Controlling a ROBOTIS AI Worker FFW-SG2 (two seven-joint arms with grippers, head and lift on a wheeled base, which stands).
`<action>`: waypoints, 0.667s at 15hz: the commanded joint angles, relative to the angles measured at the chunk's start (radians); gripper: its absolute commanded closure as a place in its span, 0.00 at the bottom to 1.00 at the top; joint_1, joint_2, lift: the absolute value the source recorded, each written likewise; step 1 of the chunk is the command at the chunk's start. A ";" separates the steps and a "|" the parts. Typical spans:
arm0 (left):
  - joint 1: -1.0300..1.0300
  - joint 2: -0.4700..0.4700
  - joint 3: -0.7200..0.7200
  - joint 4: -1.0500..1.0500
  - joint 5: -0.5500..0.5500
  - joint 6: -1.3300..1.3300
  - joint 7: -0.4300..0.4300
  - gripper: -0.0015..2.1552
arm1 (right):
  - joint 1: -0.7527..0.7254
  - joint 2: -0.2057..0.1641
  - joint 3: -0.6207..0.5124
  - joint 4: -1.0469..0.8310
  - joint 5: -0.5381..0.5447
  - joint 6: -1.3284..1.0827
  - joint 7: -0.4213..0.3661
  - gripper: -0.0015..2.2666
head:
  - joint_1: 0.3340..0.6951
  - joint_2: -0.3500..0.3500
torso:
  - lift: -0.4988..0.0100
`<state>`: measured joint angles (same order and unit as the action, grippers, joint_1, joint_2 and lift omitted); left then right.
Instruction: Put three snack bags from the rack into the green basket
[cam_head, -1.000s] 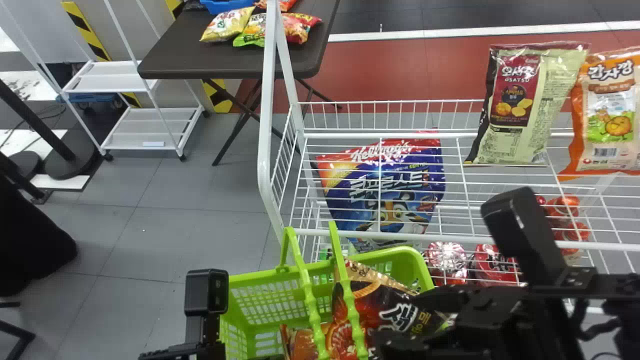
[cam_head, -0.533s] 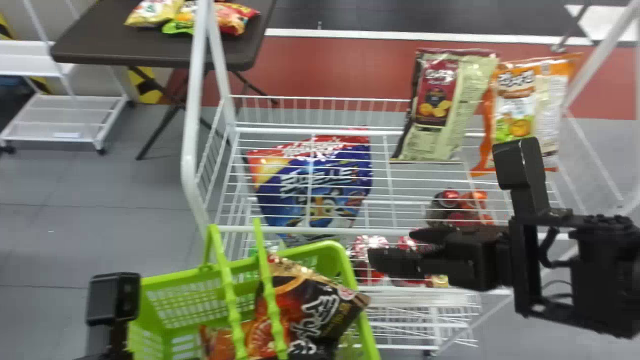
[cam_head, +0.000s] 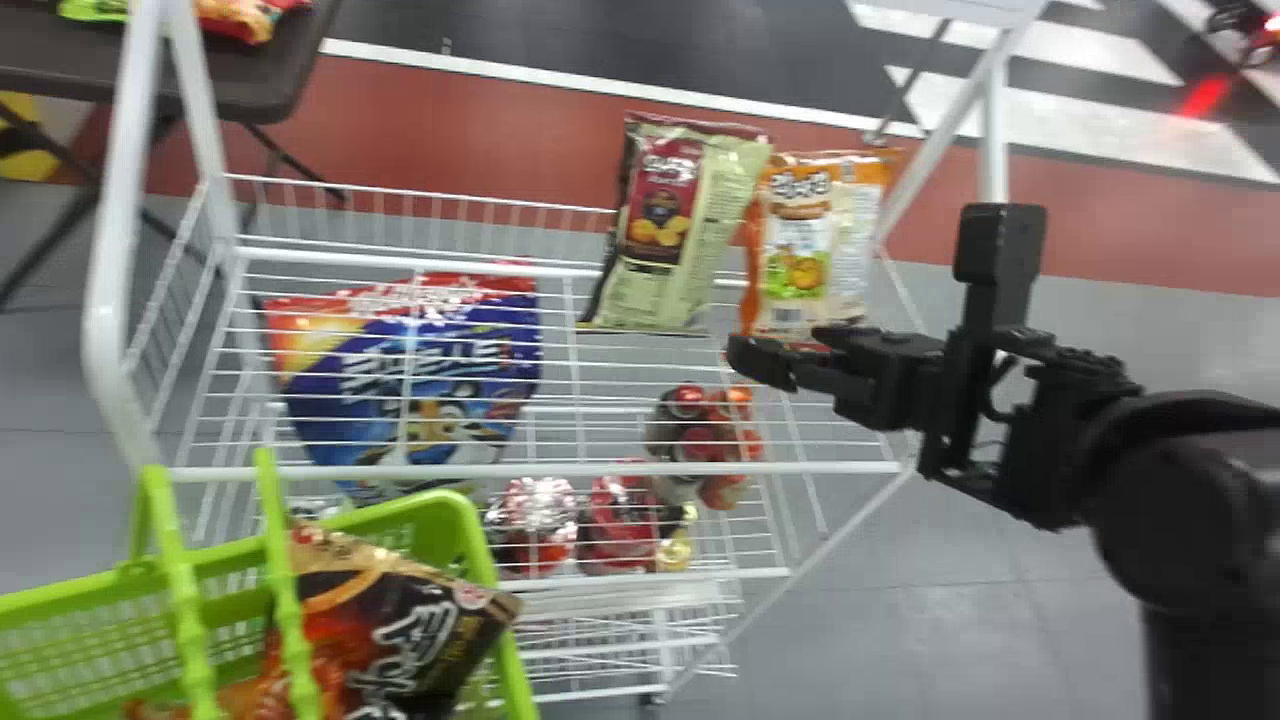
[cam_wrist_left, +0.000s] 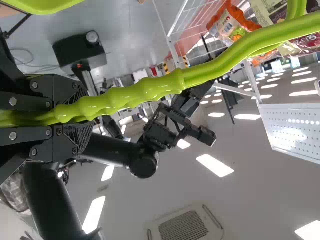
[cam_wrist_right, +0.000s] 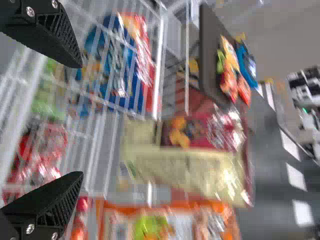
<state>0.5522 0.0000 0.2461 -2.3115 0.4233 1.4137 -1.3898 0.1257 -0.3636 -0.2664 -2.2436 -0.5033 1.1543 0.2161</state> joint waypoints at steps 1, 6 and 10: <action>0.000 -0.003 0.002 0.000 0.000 0.000 0.000 1.00 | -0.032 -0.015 0.004 0.137 0.051 -0.213 0.002 0.01 | 1.00 0.00 | 0.98; 0.011 -0.003 0.021 -0.003 0.009 0.000 -0.008 1.00 | -0.167 -0.012 0.081 0.398 0.161 -0.363 -0.007 0.01 | 1.00 0.00 | 0.98; 0.020 -0.003 0.058 -0.002 0.029 -0.003 -0.020 1.00 | -0.297 -0.015 0.141 0.644 0.203 -0.468 -0.006 0.02 | 1.00 0.00 | 0.98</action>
<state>0.5708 0.0000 0.2961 -2.3146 0.4488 1.4118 -1.4095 -0.1211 -0.3774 -0.1630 -1.7034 -0.3201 0.7503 0.2081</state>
